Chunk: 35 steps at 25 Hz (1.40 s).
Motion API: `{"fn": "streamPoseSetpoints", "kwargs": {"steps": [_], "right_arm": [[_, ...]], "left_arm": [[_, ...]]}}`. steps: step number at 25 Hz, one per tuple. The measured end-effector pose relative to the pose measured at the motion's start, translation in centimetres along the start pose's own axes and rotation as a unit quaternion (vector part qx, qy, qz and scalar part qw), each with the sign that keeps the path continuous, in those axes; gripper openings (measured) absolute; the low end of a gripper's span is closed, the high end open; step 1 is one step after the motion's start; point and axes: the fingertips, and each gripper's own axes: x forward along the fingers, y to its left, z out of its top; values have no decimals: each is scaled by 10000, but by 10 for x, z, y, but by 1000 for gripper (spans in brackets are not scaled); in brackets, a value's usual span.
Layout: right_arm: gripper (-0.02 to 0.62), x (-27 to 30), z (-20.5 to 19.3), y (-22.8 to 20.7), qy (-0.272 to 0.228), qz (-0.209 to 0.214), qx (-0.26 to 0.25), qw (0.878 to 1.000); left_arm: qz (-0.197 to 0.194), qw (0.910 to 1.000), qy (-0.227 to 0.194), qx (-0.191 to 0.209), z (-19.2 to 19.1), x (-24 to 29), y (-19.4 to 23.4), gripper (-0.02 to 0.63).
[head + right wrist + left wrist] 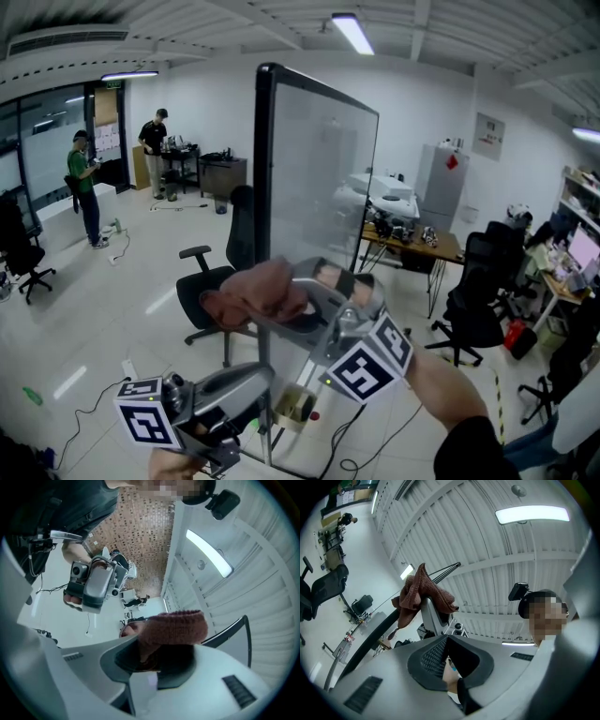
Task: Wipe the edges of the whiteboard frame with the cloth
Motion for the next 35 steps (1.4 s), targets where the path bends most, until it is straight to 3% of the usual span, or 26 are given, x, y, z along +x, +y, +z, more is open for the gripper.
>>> {"fn": "streamPoseSetpoints", "kwargs": {"steps": [19, 27, 35], "right_arm": [[92, -17, 4, -62, -467, 71, -304, 9984], [92, -20, 10, -84, -692, 219, -486, 9962], [92, -22, 6, -96, -808, 352, -632, 9941]], "left_arm": [[-252, 9965, 49, 792, 33, 58, -46, -5], [-530, 9943, 158, 912, 44, 79, -56, -5], [-558, 9914, 222, 1161, 53, 106, -55, -5]]}}
